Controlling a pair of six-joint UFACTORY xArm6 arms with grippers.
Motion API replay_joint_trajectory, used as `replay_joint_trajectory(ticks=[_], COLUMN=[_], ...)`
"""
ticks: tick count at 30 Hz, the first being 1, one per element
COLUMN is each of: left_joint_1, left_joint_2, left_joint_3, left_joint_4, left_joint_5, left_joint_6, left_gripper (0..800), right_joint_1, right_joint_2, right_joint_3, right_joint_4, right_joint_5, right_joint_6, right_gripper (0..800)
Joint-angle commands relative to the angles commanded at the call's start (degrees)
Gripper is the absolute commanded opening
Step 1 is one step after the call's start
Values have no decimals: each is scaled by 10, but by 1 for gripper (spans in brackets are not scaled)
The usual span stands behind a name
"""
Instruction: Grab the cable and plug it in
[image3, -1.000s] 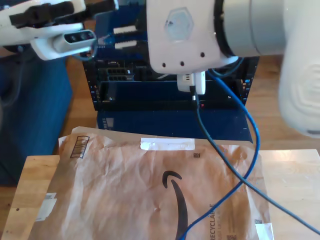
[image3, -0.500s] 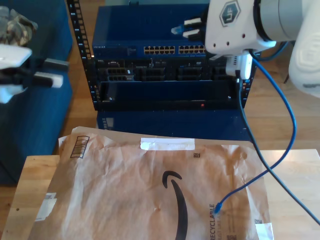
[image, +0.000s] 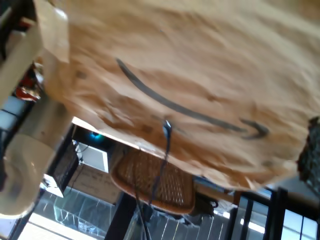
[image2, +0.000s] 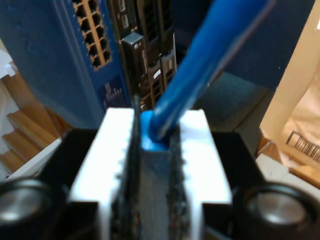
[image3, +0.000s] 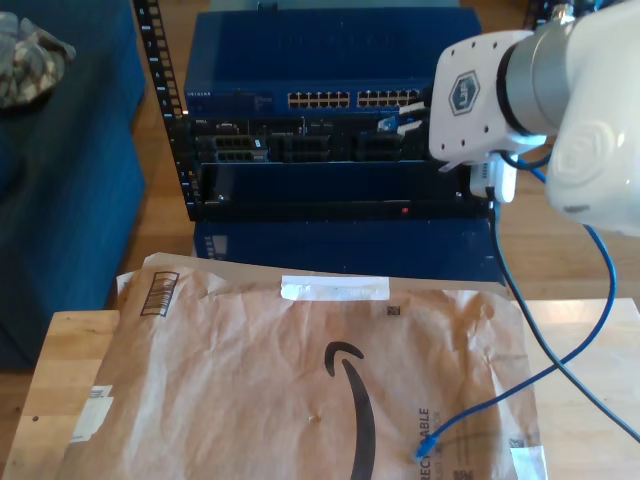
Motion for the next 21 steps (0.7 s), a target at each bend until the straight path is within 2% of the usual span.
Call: replay_joint_trajectory(ticks=[4, 8, 10, 12, 15, 18, 21], left_joint_1=[15, 84, 131, 178, 220, 269, 295], left_joint_2=[-62, -101, -102, -102, -102, -103, -103], left_joint_3=[68, 152, 178, 209, 253, 278, 310], left_joint_4=[85, 123, 131, 161, 209, 214, 228], left_joint_5=[-2, -3, -19, -59, -103, -128, -177], left_joint_6=[62, 184, 237, 265, 304, 342, 363], left_gripper=[799, 800, 800, 800, 800, 800, 800], right_joint_1=[1, 2, 1, 0, 0, 1, 0], right_joint_2=[0, 0, 0, -1, -1, -2, -4], right_joint_3=[11, 21, 26, 31, 33, 37, 43], right_joint_4=[-1, 0, 0, 0, 0, 0, 1], right_joint_5=[-9, -9, -9, -9, -9, -11, -11], right_joint_6=[0, 0, 0, 0, 0, 1, 1], right_gripper=[6, 6, 6, 6, 4, 6, 6])
